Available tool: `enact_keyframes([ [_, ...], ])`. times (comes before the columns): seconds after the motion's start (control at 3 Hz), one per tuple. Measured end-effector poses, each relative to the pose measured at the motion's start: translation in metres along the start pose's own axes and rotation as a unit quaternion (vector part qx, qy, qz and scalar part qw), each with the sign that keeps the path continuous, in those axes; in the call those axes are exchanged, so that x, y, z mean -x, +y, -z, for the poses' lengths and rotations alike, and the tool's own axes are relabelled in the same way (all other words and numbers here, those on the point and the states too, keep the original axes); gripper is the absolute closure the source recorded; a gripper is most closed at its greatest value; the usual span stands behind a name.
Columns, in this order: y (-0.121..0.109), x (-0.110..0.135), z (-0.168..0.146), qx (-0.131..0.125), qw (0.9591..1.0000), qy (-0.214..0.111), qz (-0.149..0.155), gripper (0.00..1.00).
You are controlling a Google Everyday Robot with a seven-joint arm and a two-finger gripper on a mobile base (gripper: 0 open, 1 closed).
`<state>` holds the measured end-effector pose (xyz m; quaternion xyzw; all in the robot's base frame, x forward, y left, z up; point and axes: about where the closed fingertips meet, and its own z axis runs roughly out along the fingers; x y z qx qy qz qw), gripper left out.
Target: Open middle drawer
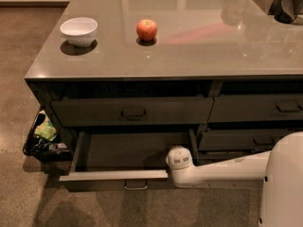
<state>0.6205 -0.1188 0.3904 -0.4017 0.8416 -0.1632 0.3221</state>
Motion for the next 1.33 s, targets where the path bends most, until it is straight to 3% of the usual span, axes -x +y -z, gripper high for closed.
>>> enact_keyframes([
  [1.0,0.0,0.0,0.0,0.0,1.0,0.0,0.0,0.0],
  [1.33,0.0,0.0,0.0,0.0,1.0,0.0,0.0,0.0],
])
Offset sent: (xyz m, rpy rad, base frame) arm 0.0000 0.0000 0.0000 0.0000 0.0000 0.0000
